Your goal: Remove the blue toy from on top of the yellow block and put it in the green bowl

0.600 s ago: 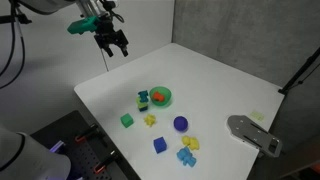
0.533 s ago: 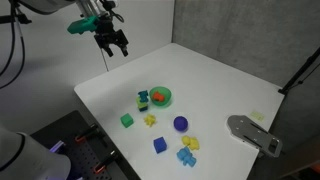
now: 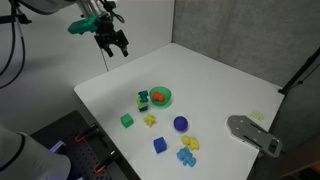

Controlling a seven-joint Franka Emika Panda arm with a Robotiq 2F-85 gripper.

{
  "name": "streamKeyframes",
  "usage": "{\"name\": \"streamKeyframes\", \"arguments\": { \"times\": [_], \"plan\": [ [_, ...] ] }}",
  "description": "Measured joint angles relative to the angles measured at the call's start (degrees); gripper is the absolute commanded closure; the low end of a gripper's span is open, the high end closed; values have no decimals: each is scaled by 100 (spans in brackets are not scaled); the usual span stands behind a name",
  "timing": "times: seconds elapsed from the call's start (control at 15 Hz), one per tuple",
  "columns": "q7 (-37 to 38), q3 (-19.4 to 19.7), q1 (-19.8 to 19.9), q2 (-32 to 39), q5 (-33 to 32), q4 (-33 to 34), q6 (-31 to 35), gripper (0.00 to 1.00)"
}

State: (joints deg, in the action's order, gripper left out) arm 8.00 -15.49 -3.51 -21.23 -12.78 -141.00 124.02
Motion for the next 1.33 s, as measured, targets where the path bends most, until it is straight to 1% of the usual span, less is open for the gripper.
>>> {"name": "streamKeyframes", "arguments": {
  "times": [0.2,0.4,0.67,1.13,1.33],
  "plan": [
    [3,123,3,168,0,94,174,0],
    [3,326,7,527,1,258,519,0],
    [3,541,8,1187,17,384,1028,0],
    [135,742,1,2423,18,435,1565,0],
    [200,846,-28,2890,-14,446,1995,0]
  ]
}}
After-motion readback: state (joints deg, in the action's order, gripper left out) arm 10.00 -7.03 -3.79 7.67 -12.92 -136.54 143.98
